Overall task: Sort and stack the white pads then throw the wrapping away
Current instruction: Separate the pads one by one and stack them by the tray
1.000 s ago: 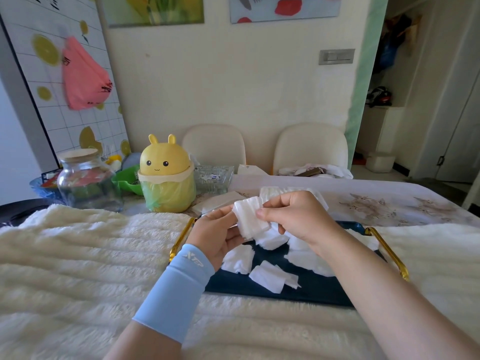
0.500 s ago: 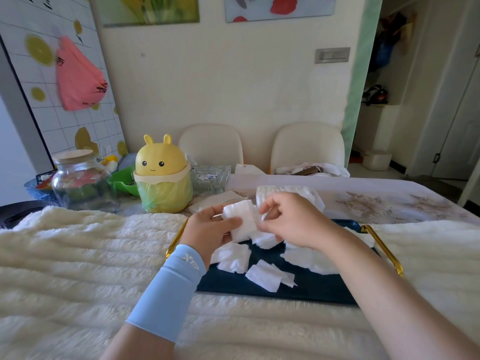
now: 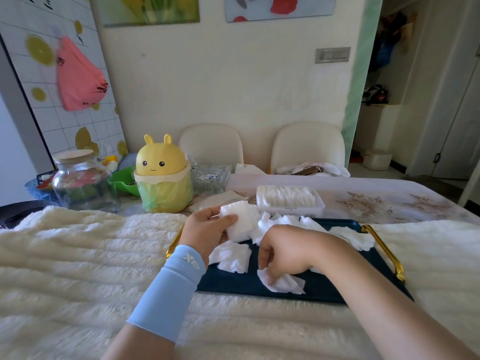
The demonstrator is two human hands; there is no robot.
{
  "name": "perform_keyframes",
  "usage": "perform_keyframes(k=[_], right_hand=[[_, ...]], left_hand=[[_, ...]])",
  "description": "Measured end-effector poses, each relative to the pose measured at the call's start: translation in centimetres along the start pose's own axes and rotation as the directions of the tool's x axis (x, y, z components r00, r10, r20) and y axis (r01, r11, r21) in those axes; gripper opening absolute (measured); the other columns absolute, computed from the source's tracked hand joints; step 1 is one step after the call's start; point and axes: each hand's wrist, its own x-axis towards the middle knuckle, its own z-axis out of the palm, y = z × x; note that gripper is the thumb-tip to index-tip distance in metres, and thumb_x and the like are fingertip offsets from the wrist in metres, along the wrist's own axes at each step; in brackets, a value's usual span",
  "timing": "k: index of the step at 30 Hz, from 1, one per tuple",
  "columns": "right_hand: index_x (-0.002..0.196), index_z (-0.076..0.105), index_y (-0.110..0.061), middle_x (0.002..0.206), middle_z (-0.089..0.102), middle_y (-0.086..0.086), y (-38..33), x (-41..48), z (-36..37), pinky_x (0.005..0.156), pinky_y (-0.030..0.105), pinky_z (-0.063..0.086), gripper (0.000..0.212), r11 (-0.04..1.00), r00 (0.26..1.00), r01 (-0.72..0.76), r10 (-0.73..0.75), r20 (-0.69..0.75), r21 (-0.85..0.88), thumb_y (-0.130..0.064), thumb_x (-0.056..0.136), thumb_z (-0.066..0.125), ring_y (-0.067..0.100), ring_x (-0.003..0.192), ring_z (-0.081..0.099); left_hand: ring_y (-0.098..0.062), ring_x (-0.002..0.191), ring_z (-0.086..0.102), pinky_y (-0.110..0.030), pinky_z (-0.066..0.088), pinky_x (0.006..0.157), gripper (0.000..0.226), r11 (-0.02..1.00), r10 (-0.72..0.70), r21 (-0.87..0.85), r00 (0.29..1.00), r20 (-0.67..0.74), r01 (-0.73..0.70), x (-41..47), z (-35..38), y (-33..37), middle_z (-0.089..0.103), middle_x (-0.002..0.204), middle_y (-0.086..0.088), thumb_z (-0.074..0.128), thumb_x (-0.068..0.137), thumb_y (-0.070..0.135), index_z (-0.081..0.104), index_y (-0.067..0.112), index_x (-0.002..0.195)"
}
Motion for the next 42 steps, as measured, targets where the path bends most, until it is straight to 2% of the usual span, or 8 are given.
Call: perform_keyframes(k=[5, 11, 17, 22, 25, 31, 37, 42], right_hand=[[0.092, 0.071, -0.026, 0.089, 0.07, -0.012, 0.7, -0.2, -1.0, 0.076, 0.027, 0.051, 0.011, 0.973, 0.986, 0.104, -0.074, -0.149, 0.204, -0.026, 0.083, 0.078, 0.007, 0.081, 0.063], [0.098, 0.07, -0.016, 0.086, 0.071, 0.001, 1.3, 0.0, -2.2, 0.057, 0.024, 0.051, 0.021, 0.69, 0.896, 0.353, -0.056, -0.44, 0.632, -0.006, 0.083, 0.08, 0.011, 0.073, 0.063], [0.096, 0.071, -0.029, 0.085, 0.069, -0.017, 0.8, 0.6, -1.8, 0.064, 0.01, 0.045, 0.033, 0.722, 0.82, 0.42, -0.042, -0.571, 0.55, -0.012, 0.074, 0.089, -0.009, 0.079, 0.063], [0.1, 0.07, -0.034, 0.087, 0.068, -0.012, 0.8, 0.8, -1.7, 0.078, 0.029, 0.054, 0.038, 0.778, 0.784, 0.391, -0.002, -0.62, 0.492, -0.022, 0.07, 0.091, 0.014, 0.078, 0.065], [0.101, 0.069, -0.036, 0.084, 0.065, -0.012, 0.6, 0.6, -1.7, 0.066, 0.023, 0.047, 0.04, 0.802, 0.758, 0.39, 0.001, -0.653, 0.453, -0.025, 0.069, 0.091, -0.001, 0.065, 0.056], [0.102, 0.065, -0.035, 0.093, 0.064, -0.012, 1.3, 0.3, -2.0, 0.068, 0.012, 0.04, 0.036, 0.863, 0.717, 0.304, 0.072, -0.694, 0.403, -0.041, 0.074, 0.086, -0.002, 0.08, 0.057], [0.081, 0.075, -0.032, 0.087, 0.072, -0.018, 1.3, -0.9, -2.4, 0.077, 0.03, 0.057, 0.018, 0.994, 0.959, 0.009, 0.021, -0.281, 0.107, -0.048, 0.076, 0.081, 0.004, 0.083, 0.066], [0.093, 0.076, -0.031, 0.093, 0.072, -0.013, 0.5, -0.5, -0.9, 0.077, 0.03, 0.057, 0.026, 0.991, 0.99, -0.053, 0.036, -0.138, -0.124, -0.047, 0.074, 0.082, 0.012, 0.087, 0.067]], left_hand=[[-0.027, 0.088, 0.073, -0.035, 0.061, 0.078, 0.016, 1.0, 0.008, 0.024, 1.0, -0.018, -0.007, 0.0, 0.1, 0.0, 0.076, 0.097, -0.014, 0.07, 0.088, 0.008, 0.072, 0.005, 0.104], [-0.028, 0.085, 0.074, -0.043, 0.06, 0.084, 0.012, 0.997, 0.016, 0.074, 0.999, 0.034, -0.018, -0.5, 0.4, 0.1, 0.077, 0.091, -0.013, 0.074, 0.085, 0.011, 0.074, 0.009, 0.097], [-0.026, 0.087, 0.074, -0.031, 0.06, 0.072, 0.02, 0.997, 0.007, 0.078, 0.99, 0.144, -0.019, -1.4, 1.5, 0.4, 0.076, 0.094, -0.014, 0.068, 0.091, 0.012, 0.071, 0.006, 0.11], [-0.025, 0.082, 0.074, -0.03, 0.059, 0.068, 0.02, 0.999, -0.053, -0.002, 0.982, 0.184, 0.054, -1.7, 1.7, 0.5, 0.076, 0.094, -0.016, 0.06, 0.097, 0.019, 0.07, 0.006, 0.107], [-0.03, 0.093, 0.072, -0.036, 0.059, 0.078, 0.029, 0.997, -0.054, -0.037, 0.967, 0.249, 0.065, -1.7, 1.6, 0.7, 0.074, 0.102, -0.019, 0.061, 0.096, 0.027, 0.07, 0.004, 0.111], [-0.028, 0.096, 0.073, -0.037, 0.059, 0.085, 0.037, 0.996, -0.005, 0.092, 0.958, 0.285, -0.022, -1.5, 0.7, 0.7, 0.076, 0.101, -0.013, 0.074, 0.08, -0.004, 0.067, 0.009, 0.115], [-0.039, 0.1, 0.07, -0.05, 0.055, 0.092, 0.041, 0.999, -0.034, 0.009, 0.993, 0.111, 0.033, 0.1, -0.5, 0.0, 0.074, 0.103, -0.018, 0.07, 0.082, -0.008, 0.062, 0.002, 0.121], [-0.034, 0.097, 0.072, -0.041, 0.058, 0.086, 0.039, 0.999, -0.032, 0.016, 0.994, 0.107, 0.03, 0.2, -0.2, -0.2, 0.076, 0.101, -0.014, 0.071, 0.082, -0.007, 0.064, 0.004, 0.119]])
